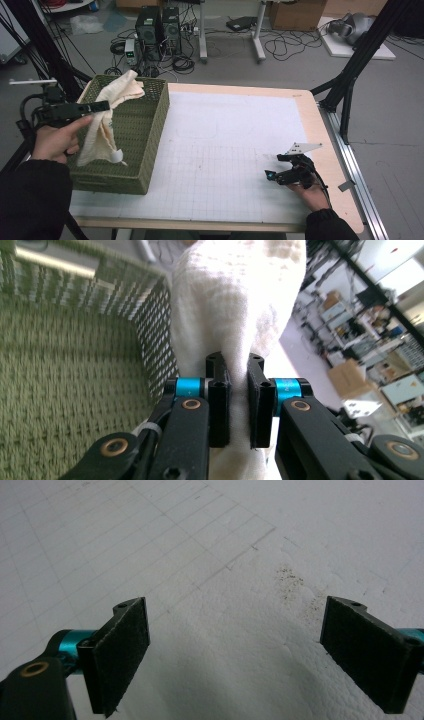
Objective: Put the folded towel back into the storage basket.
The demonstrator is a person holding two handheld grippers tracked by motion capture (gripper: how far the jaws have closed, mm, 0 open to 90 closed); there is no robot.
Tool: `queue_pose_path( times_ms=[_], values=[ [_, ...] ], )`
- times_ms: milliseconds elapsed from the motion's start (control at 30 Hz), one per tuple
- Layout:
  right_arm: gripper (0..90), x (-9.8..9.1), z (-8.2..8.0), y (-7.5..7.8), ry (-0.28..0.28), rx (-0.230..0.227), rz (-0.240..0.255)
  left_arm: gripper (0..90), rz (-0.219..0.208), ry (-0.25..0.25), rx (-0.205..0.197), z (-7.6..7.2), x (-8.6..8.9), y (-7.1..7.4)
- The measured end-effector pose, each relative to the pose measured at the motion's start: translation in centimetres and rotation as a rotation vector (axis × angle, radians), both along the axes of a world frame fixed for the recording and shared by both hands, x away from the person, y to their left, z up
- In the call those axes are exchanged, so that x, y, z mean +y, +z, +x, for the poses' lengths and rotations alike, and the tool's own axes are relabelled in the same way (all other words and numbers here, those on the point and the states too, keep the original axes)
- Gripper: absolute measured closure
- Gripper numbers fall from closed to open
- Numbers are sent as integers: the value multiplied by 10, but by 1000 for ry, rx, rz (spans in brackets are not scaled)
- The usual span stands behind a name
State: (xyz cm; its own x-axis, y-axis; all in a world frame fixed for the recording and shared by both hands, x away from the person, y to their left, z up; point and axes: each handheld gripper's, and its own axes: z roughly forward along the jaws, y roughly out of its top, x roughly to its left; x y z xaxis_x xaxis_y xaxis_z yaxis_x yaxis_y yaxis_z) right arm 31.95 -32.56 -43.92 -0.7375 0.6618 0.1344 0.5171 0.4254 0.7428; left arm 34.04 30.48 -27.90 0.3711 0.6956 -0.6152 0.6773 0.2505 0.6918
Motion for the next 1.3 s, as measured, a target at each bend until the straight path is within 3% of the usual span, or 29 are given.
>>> queue_pose_path(
  times_ms=[267,500,667,733,767,900,1033,1133,1300],
  values=[
    [115,-5,-2,3,-9,-6,10,824,14,15,66,21,-6,-33],
    [115,-4,-2,2,-10,-4,5,824,28,27,89,37,-13,-49],
    [115,-2,-1,1,-3,-1,-4,823,59,36,119,49,-15,-61],
    [115,-2,-1,0,-2,6,-5,823,99,43,139,55,-18,-65],
    [115,-2,0,0,-2,4,-5,823,99,47,145,59,-19,-68],
    [115,-2,0,0,-5,9,-7,823,110,81,154,71,-25,-72],
    [115,-2,0,-1,2,6,-9,823,161,107,175,83,-32,-76],
    [115,-1,1,-1,5,5,-8,822,143,136,176,88,-32,-80],
    [115,-2,1,-1,7,0,-6,821,185,156,180,89,-31,-86]
  ],
)
